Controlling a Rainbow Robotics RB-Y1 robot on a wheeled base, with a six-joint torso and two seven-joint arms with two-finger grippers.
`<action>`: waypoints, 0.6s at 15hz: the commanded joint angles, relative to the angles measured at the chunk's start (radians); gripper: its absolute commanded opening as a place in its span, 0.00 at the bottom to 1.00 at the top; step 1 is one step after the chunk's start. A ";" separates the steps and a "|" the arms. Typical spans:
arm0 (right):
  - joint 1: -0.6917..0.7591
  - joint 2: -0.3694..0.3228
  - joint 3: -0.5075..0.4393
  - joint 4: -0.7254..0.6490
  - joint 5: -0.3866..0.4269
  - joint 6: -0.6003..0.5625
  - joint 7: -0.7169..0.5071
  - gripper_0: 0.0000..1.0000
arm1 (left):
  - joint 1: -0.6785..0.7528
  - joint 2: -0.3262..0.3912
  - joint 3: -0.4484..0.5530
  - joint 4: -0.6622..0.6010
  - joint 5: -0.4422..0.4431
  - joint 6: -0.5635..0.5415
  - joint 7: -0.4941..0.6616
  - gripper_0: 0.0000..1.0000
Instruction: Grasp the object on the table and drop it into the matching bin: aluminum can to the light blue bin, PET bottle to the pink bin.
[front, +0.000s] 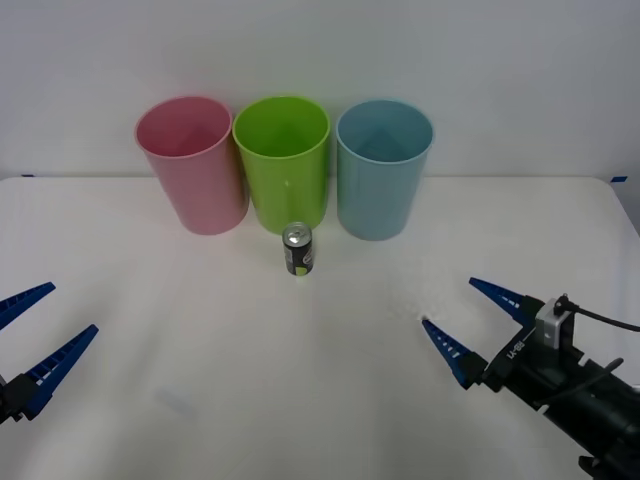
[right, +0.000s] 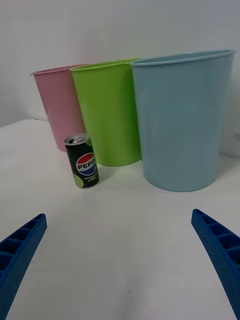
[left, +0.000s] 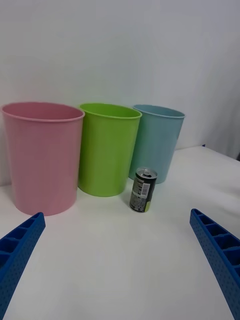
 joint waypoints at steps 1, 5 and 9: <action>-0.024 0.000 0.053 0.001 0.005 0.051 0.015 1.00 | 0.000 0.000 0.000 0.000 0.000 0.000 0.000 1.00; -0.065 0.000 0.142 0.001 0.013 0.149 0.038 1.00 | 0.000 0.000 0.000 0.000 0.000 0.000 0.000 1.00; -0.111 0.003 0.235 0.001 0.016 0.258 0.052 1.00 | 0.000 0.000 0.000 0.000 0.000 0.000 0.000 1.00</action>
